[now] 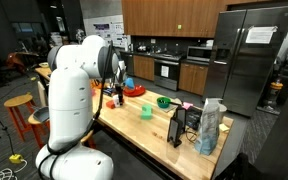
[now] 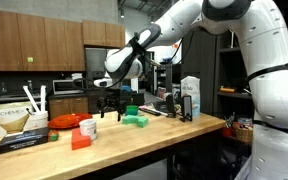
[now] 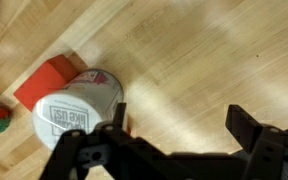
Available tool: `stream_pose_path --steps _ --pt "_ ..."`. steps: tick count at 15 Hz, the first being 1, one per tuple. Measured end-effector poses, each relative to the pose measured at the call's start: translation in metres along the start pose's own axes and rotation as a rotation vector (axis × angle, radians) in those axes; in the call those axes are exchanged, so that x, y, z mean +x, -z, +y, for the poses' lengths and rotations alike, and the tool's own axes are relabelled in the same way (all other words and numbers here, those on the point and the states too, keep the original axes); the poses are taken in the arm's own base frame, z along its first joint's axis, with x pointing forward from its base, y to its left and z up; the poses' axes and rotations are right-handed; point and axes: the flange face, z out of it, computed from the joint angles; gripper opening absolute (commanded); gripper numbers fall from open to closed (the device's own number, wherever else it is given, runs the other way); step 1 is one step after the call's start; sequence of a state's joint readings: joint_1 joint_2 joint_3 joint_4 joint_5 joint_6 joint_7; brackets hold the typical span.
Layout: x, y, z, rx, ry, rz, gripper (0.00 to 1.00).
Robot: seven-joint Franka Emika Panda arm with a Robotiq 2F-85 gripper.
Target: Push the white tin to left
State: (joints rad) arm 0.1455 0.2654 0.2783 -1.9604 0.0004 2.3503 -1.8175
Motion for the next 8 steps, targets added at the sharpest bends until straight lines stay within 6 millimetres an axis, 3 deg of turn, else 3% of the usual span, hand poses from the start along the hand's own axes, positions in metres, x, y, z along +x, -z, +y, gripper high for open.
stream_pose_path --steps 8 --pt "-0.014 0.000 -0.020 0.039 -0.165 -0.134 1.00"
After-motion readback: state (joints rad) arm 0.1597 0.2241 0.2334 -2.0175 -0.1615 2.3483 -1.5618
